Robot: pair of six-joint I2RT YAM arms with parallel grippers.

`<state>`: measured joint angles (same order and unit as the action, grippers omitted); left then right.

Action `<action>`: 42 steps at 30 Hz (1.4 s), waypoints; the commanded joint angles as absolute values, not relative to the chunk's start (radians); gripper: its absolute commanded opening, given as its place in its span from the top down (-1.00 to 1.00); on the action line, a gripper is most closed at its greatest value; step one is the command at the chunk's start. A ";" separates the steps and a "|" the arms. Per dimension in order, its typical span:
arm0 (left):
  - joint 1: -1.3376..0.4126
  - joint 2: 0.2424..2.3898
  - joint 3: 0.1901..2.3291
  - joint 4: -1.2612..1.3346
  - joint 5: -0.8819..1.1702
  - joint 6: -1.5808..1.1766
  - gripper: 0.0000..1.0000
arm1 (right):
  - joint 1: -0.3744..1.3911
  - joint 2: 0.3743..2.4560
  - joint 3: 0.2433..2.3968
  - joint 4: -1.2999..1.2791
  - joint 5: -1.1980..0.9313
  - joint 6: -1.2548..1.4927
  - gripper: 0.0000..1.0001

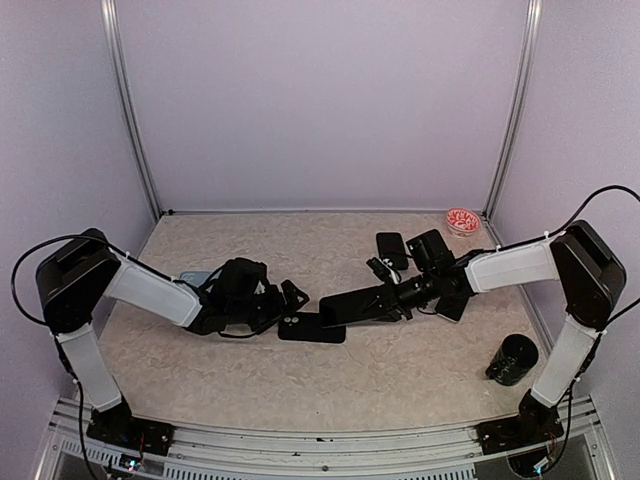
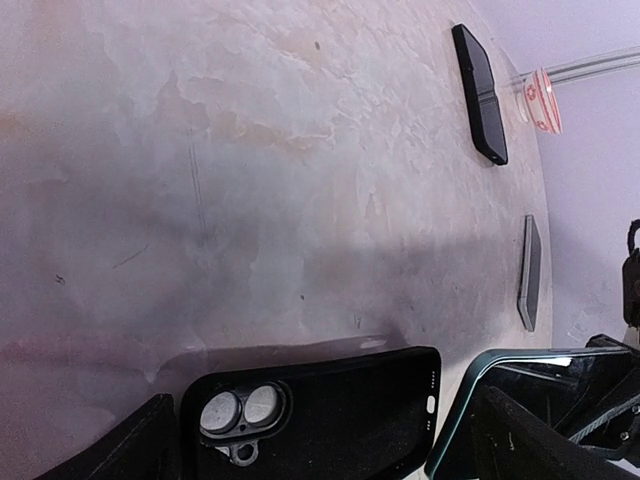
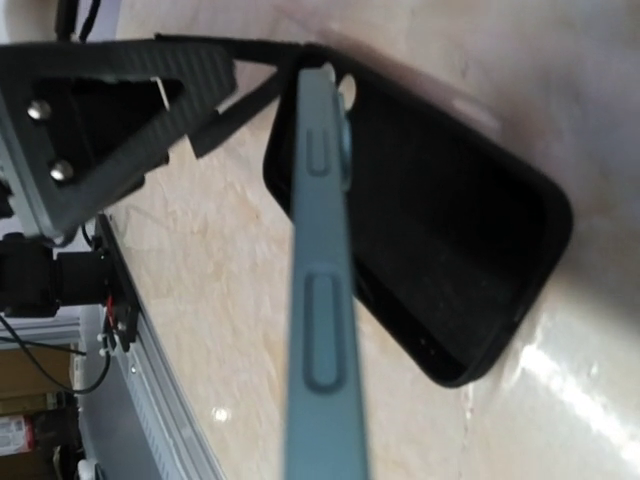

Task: Put the phone into the phone case
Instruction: Install the phone on the phone case.

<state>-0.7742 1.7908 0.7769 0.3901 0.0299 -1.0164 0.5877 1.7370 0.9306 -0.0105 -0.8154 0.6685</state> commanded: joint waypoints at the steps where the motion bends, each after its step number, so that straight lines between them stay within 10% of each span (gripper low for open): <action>1: -0.775 1.787 0.750 0.476 0.050 -1.025 -0.98 | 0.581 1.720 0.913 0.080 -0.882 0.700 1.00; 42: -0.782 1.717 0.630 0.578 0.052 -1.056 -0.98 | 0.673 1.963 0.997 0.351 -0.937 0.959 1.00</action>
